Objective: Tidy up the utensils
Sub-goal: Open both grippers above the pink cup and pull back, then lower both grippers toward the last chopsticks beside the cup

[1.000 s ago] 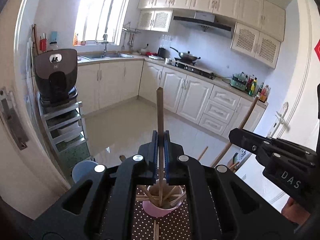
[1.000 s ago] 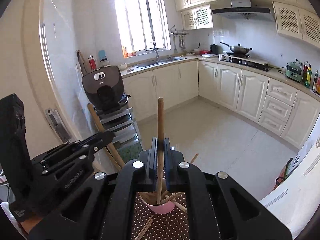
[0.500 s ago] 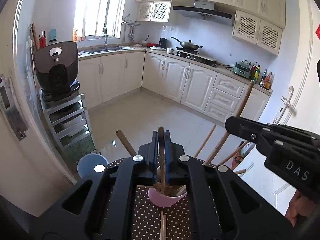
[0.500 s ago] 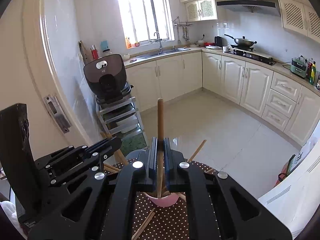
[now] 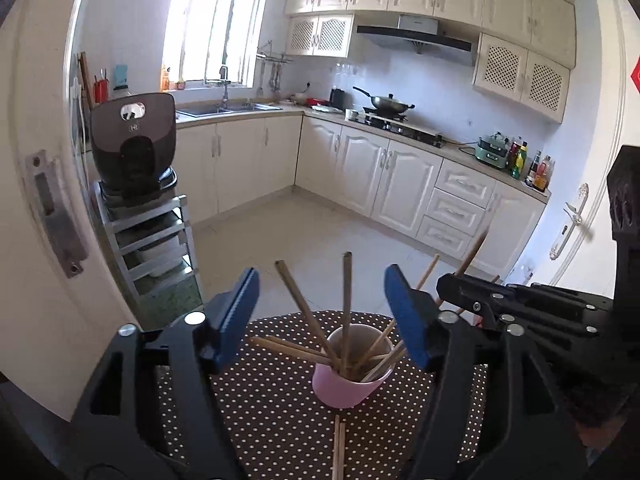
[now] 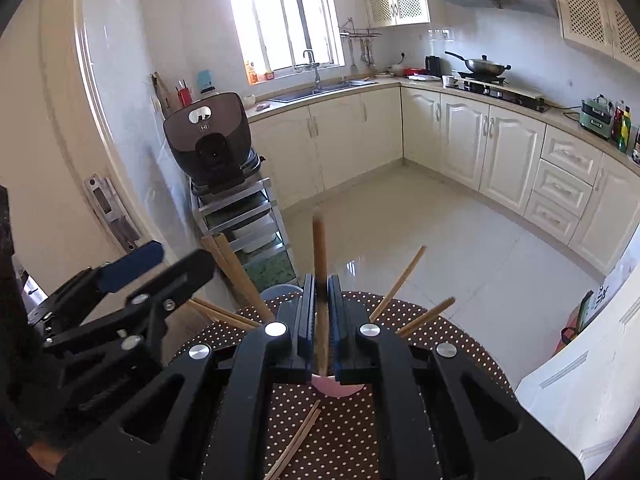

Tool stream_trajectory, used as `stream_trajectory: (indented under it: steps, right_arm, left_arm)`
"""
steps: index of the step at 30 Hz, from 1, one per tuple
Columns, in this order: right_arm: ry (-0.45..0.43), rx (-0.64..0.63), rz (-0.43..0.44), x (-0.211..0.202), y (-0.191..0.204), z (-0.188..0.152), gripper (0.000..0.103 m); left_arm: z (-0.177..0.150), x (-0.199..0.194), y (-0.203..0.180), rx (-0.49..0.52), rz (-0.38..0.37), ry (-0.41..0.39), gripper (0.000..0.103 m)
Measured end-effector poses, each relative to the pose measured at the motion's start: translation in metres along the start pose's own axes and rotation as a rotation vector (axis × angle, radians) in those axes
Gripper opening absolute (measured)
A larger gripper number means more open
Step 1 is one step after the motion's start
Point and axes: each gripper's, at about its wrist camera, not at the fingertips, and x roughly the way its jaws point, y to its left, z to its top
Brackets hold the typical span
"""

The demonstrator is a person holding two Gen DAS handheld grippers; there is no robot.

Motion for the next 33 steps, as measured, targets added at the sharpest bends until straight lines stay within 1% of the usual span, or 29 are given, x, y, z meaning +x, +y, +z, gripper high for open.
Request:
stream_trajectory:
  steps: [8,13,21,27,33]
  right_arm:
    - [-0.026,0.026,-0.020,-0.015,0.008,-0.003,0.008]
    - [-0.064,0.040,-0.037,-0.034,0.016,-0.006,0.020]
    - [-0.090,0.058,-0.074,-0.067,0.034,-0.024,0.026]
    - [-0.066,0.085,-0.110,-0.082,0.042,-0.051,0.026]
    - [-0.013,0.129,-0.143,-0.081,0.046,-0.081,0.027]
  left_arm:
    - [-0.002,-0.021,0.011,0.005,0.016,-0.016,0.073]
    - [-0.003,-0.037,0.017,0.019,0.018,-0.025,0.075]
    - [-0.012,-0.058,0.020,0.050,-0.015,-0.021,0.078]
    - [-0.028,-0.067,0.022,0.086,-0.051,0.021,0.079]
    - [-0.051,-0.067,0.026,0.114,-0.075,0.096,0.079]
